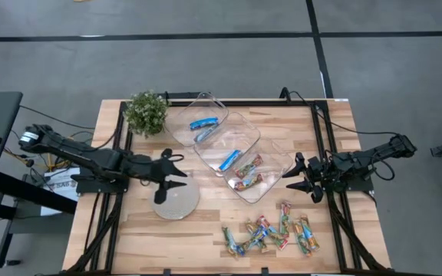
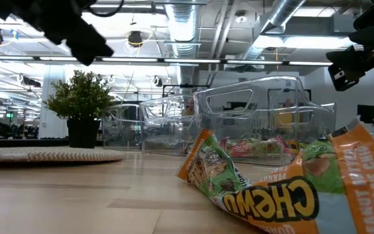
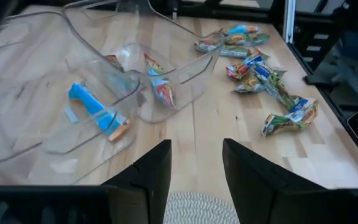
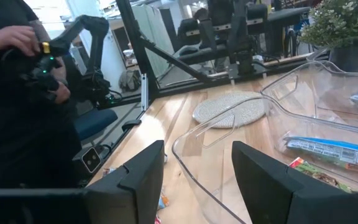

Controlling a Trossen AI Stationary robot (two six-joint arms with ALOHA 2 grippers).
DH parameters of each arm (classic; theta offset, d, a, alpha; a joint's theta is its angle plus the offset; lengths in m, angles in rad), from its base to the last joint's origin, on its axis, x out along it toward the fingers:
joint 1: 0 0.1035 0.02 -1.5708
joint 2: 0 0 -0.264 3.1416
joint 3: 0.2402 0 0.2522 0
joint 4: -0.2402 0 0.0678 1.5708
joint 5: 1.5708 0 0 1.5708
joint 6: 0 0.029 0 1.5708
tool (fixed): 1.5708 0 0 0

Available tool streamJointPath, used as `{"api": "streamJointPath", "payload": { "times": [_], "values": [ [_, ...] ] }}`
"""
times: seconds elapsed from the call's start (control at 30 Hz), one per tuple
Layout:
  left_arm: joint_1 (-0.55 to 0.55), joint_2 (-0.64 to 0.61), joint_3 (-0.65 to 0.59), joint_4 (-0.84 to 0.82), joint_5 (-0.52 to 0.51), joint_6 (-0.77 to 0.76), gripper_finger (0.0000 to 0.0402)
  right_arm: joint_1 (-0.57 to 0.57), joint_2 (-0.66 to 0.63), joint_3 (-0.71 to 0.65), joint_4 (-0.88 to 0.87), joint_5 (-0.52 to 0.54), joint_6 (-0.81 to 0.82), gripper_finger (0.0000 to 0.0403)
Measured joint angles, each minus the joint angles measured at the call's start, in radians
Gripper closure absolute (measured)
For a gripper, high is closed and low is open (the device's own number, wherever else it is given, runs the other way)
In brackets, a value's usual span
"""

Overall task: Pick and place Granola Bars by type
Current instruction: Put the yellow granola bar into the middle transparent bin

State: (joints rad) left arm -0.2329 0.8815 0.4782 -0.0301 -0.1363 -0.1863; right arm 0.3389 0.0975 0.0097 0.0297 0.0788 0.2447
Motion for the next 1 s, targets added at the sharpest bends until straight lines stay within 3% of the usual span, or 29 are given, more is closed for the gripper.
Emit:
{"api": "streamJointPath", "payload": {
  "times": [0.47, 1.0],
  "values": [
    [0.06, -0.441, -0.296, 0.014, 0.027, 0.071, 0.0264, 0.0, 0.0, 0.0, 0.0, 0.0, 0.0, 0.0219],
    [0.06, -0.799, -0.419, 0.029, -0.007, 0.099, 0.0264, 0.0, 0.0, 0.0, 0.0, 0.0, 0.0, 0.0219]
  ]
}}
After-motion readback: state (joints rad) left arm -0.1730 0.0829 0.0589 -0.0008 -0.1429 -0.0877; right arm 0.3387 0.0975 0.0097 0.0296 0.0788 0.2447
